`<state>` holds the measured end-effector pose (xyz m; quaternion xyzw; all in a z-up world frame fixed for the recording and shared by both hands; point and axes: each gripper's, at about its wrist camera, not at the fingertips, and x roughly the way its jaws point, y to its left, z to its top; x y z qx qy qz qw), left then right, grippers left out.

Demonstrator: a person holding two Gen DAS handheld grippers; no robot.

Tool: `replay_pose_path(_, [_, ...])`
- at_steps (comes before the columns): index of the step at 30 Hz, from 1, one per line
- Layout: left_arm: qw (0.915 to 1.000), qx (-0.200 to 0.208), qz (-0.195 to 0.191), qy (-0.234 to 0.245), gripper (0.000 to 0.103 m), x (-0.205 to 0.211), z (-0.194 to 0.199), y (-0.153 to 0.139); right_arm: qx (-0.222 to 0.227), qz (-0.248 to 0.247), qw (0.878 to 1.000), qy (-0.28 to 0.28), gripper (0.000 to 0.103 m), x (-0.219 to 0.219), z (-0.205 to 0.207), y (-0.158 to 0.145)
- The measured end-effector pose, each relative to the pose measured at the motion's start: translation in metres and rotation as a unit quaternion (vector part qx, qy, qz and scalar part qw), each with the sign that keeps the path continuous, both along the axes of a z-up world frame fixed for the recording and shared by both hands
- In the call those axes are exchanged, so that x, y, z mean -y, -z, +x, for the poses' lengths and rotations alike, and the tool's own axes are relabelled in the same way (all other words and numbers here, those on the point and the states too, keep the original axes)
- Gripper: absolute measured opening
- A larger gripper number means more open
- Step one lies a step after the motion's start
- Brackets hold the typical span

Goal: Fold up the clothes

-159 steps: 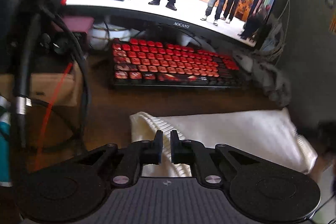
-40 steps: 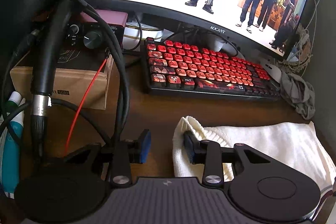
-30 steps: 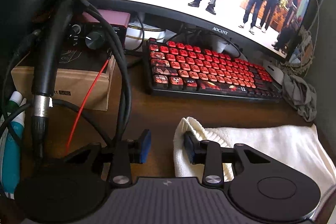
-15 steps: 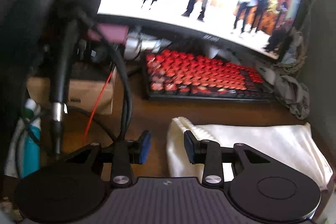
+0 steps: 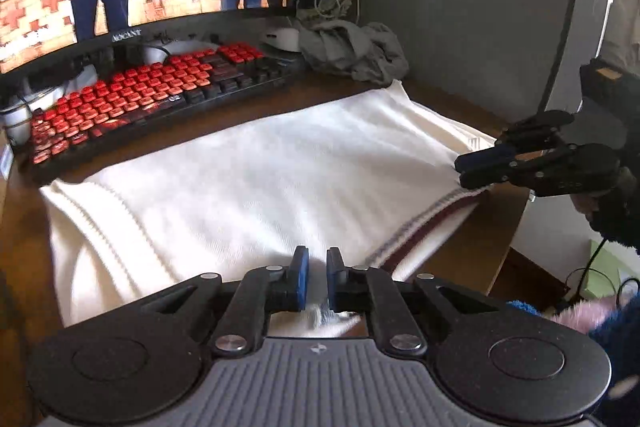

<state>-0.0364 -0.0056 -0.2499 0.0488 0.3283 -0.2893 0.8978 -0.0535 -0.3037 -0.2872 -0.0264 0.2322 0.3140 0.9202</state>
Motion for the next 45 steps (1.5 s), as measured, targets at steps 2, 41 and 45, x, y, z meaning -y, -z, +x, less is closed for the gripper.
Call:
replay_pose_path(2, [0.9999,0.001,-0.011,-0.012,0.009,-0.005,-0.009,0.003,0.007,0.019,1.000,0.015,0.016,0.002,-0.004,0.007])
replay_pose_path(41, [0.9921,0.012,-0.016,-0.124,0.003,-0.027,0.124,0.004,-0.075,-0.027,0.996,0.036,0.005,-0.095,0.193,-0.016])
replay_pose_path(45, [0.9854,0.011,-0.029,-0.167,0.003,-0.051,0.123,0.003,-0.062,-0.009,0.997,0.034,0.005,-0.105,0.181,-0.026])
